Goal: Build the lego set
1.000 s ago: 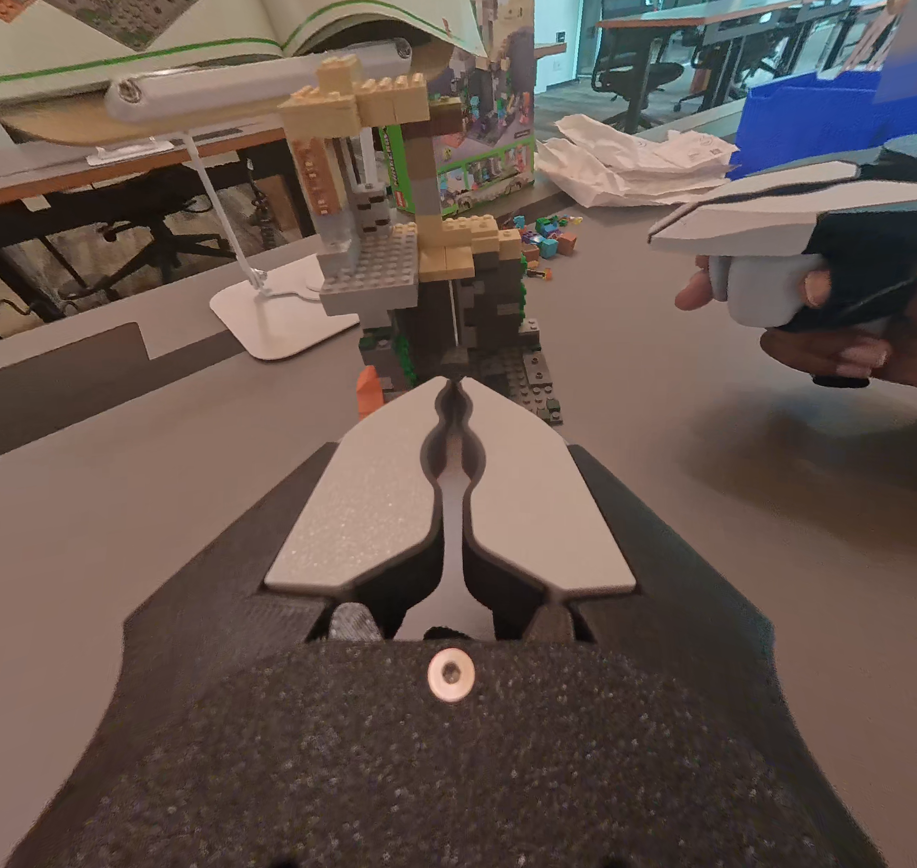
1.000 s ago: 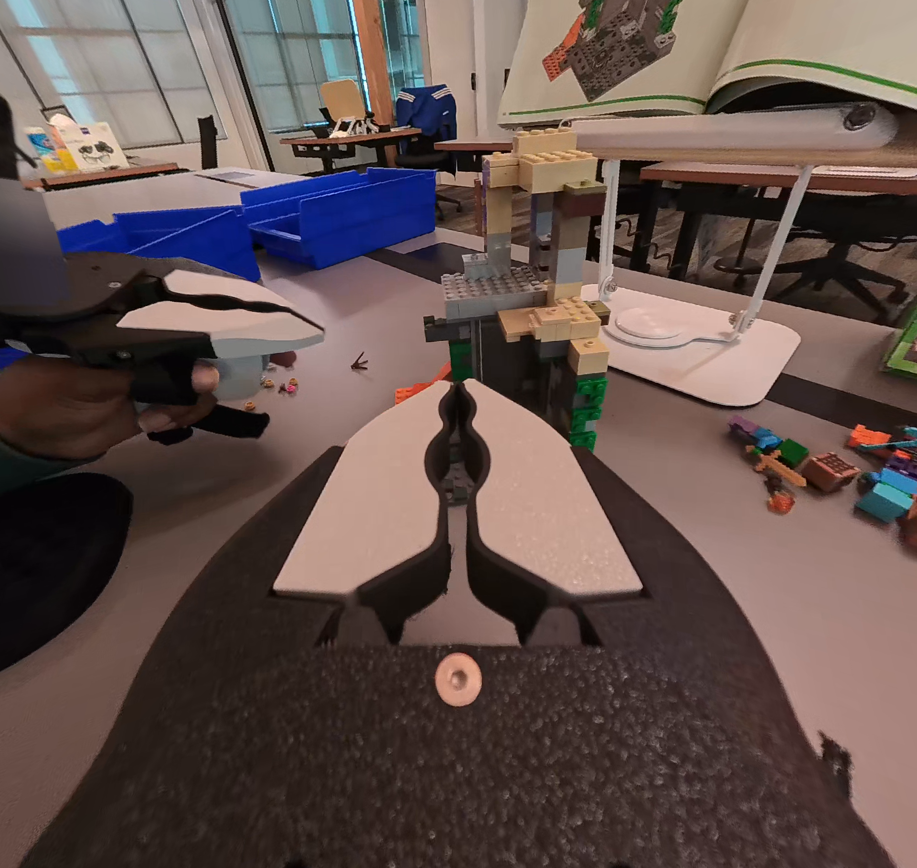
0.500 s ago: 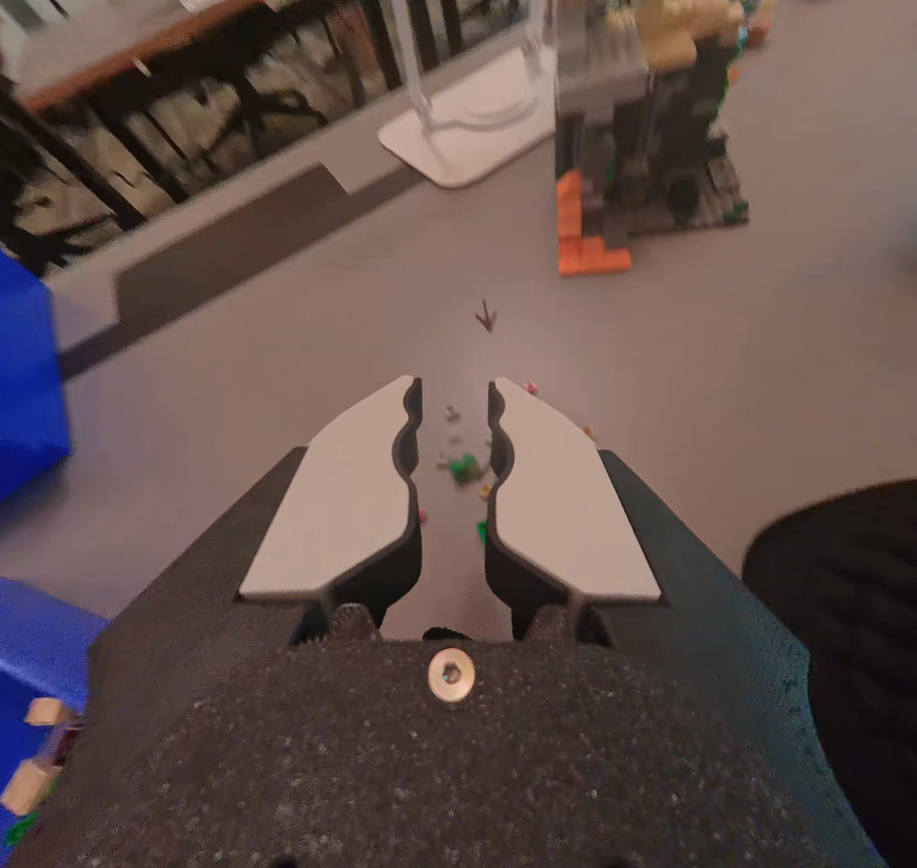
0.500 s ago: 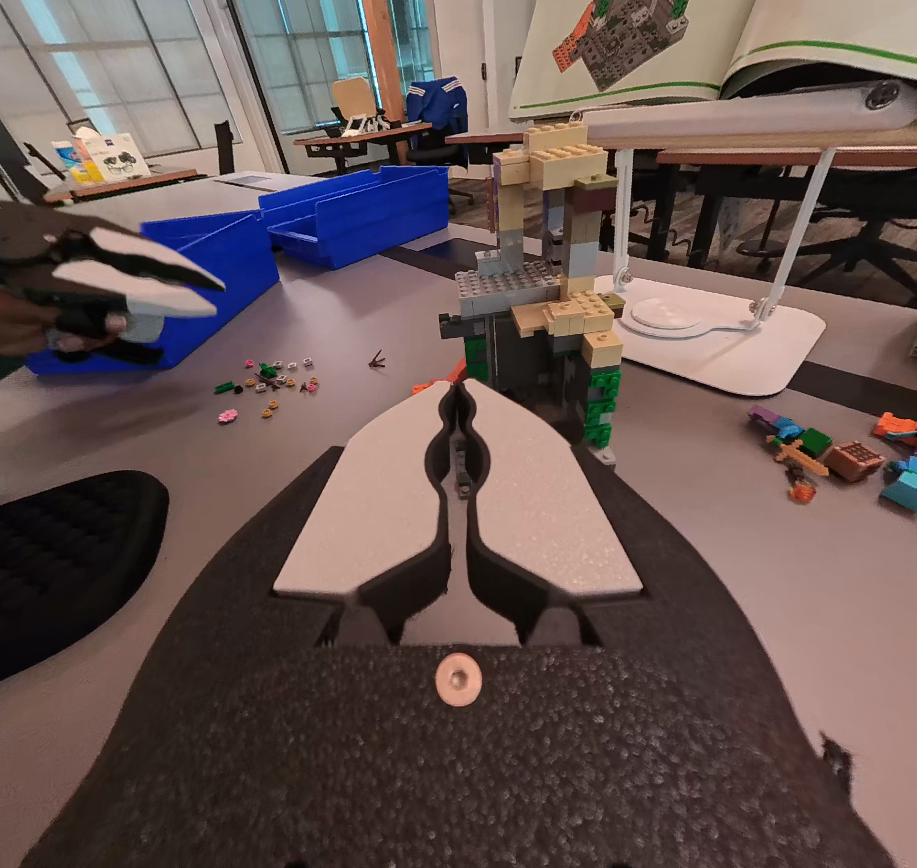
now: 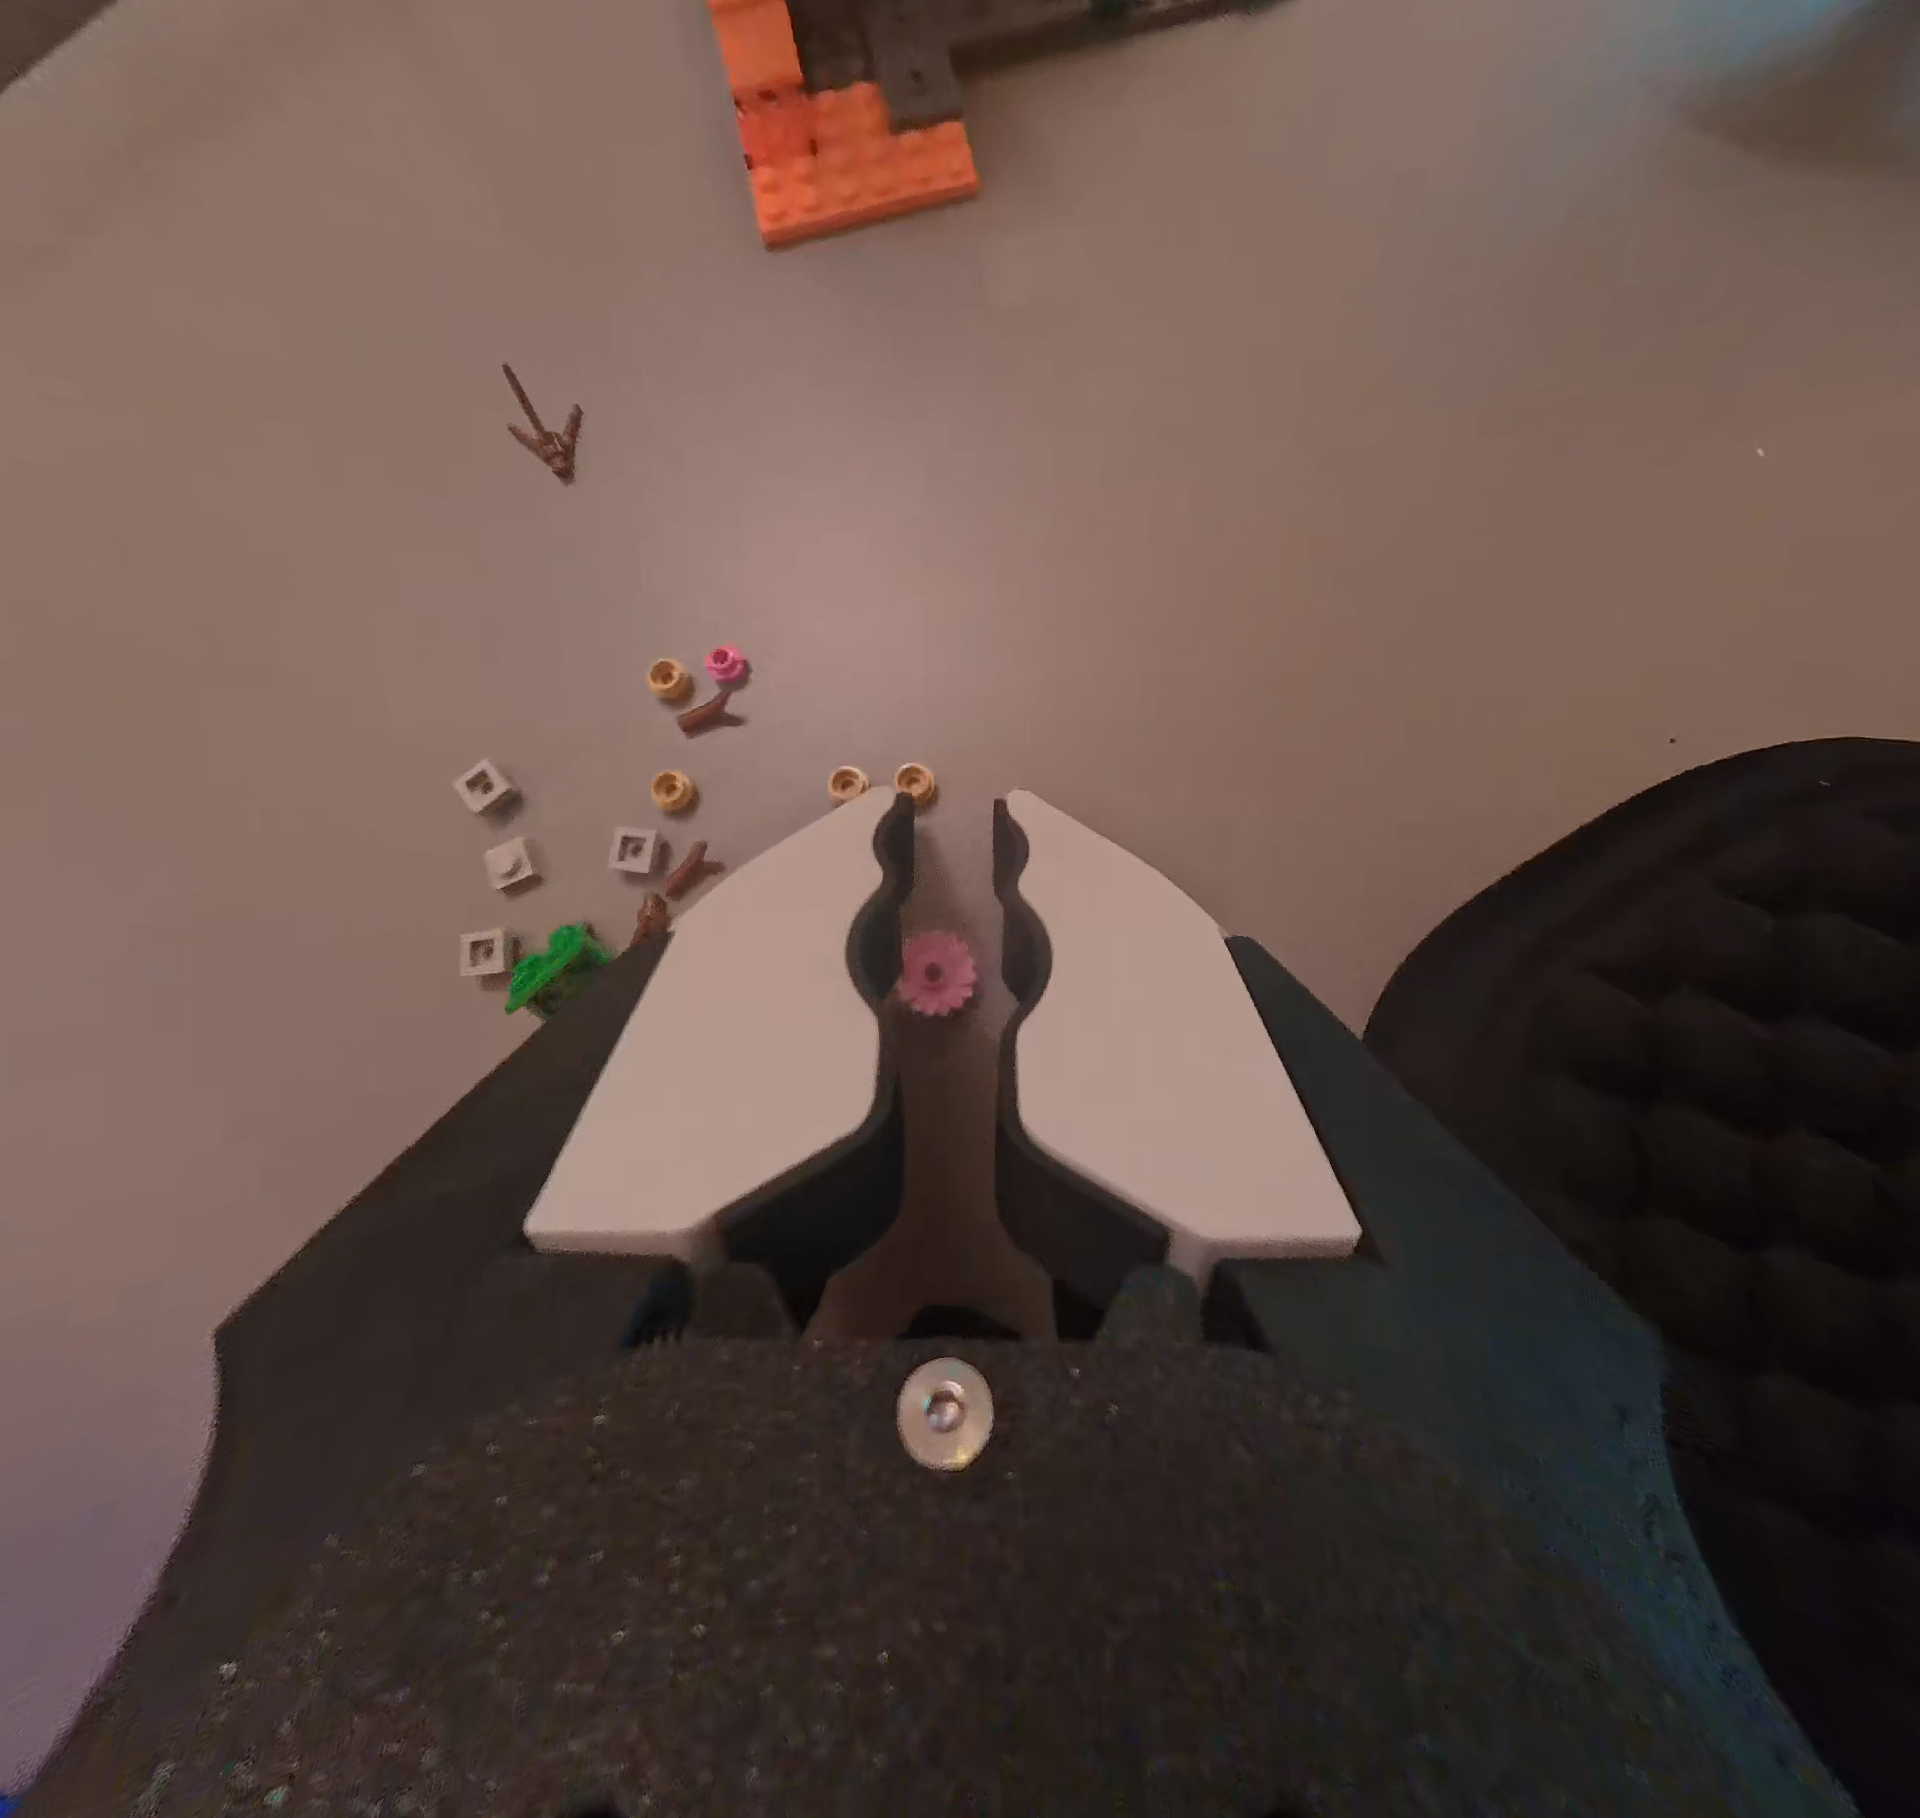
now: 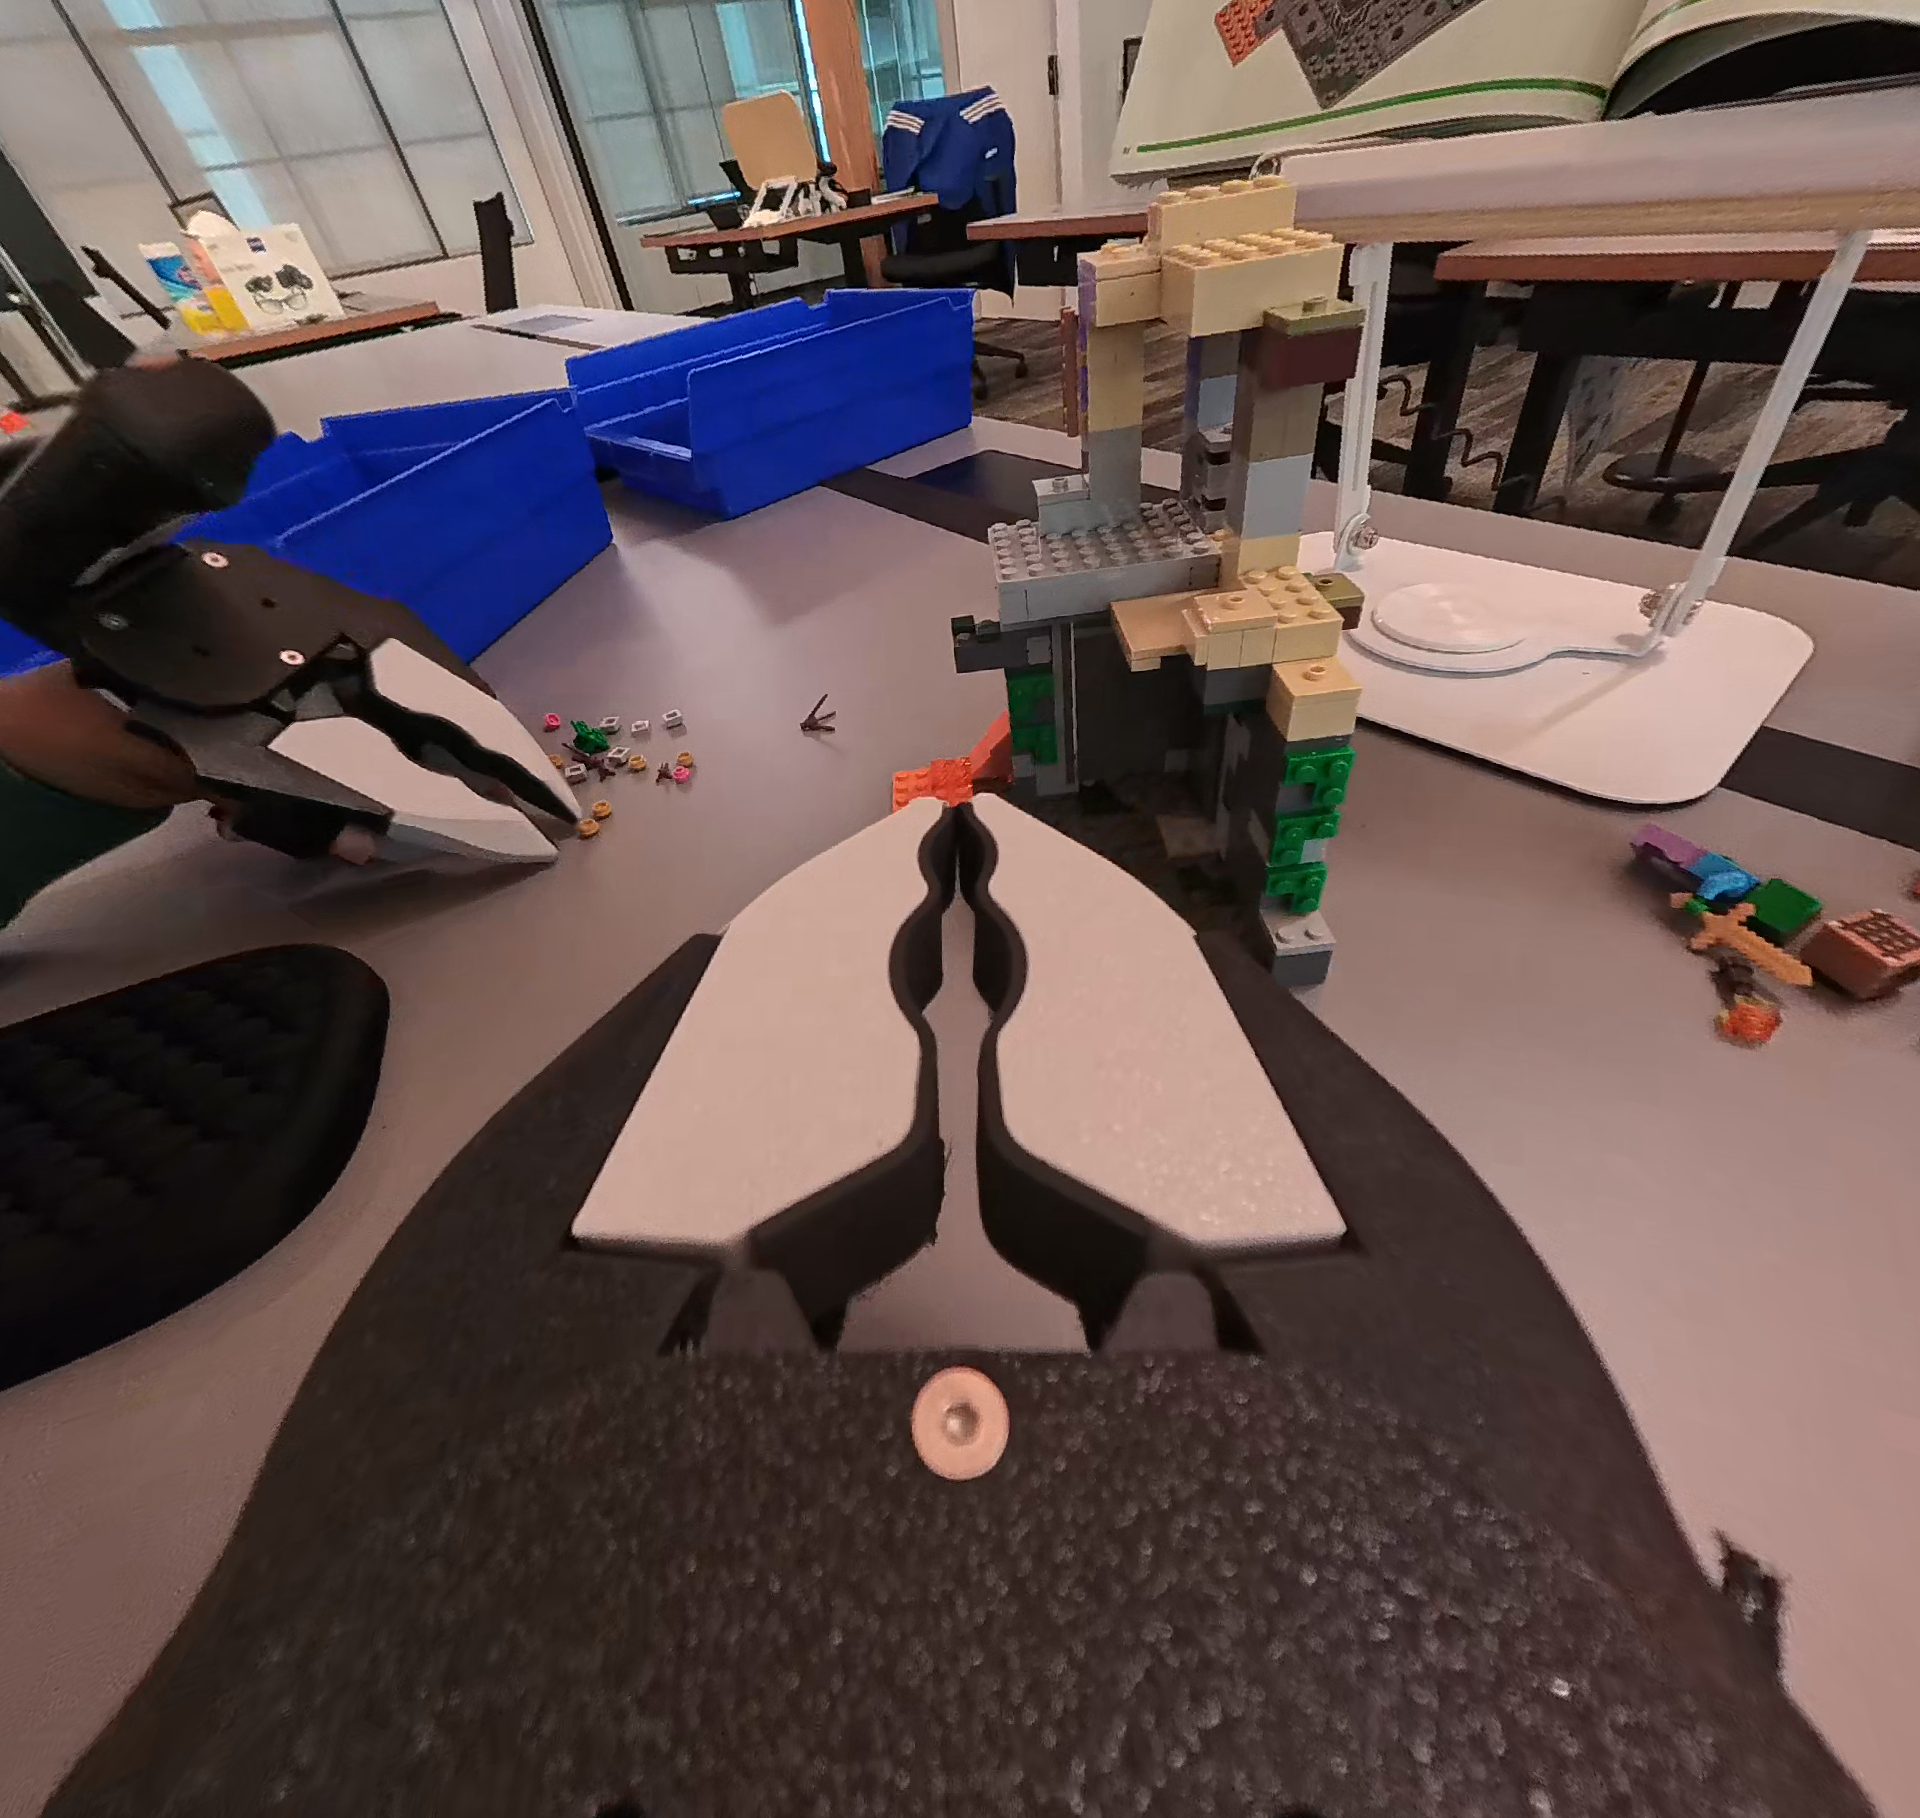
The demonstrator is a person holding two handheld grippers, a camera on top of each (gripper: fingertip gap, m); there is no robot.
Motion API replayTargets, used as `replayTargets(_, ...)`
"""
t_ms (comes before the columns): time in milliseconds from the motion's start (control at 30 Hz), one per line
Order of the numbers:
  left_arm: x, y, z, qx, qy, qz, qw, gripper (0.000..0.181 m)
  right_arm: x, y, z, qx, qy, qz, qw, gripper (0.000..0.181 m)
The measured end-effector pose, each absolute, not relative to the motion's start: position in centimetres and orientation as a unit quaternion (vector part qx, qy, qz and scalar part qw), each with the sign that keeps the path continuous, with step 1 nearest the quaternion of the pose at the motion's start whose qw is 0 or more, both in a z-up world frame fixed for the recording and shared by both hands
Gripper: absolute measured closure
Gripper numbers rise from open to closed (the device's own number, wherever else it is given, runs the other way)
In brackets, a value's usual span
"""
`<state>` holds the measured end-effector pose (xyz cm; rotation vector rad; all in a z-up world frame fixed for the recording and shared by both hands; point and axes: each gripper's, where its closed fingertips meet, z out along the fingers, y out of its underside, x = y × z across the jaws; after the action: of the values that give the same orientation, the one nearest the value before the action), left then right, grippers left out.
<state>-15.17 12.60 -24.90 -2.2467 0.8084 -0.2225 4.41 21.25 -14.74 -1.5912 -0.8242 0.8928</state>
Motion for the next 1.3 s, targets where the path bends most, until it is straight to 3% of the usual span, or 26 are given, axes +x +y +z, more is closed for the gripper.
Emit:
replayTargets(467,-13.8,13.9,-25.1,-0.876,0.331,-0.081,0.342,0.175,4.4,21.2,-14.9,-0.674,-0.346,0.382,0.53,0.181)
replayTargets(1067,2.4,13.8,-25.2,-0.768,0.537,-0.159,0.31,0.175,6.4,21.3,-14.8,-0.678,-0.329,0.376,0.539,0.181)
replayTargets(1300,2.1,13.7,-25.1,-0.775,0.525,-0.172,0.308,0.164,6.3,21.2,-15.0,-0.679,-0.332,0.378,0.534,0.181)
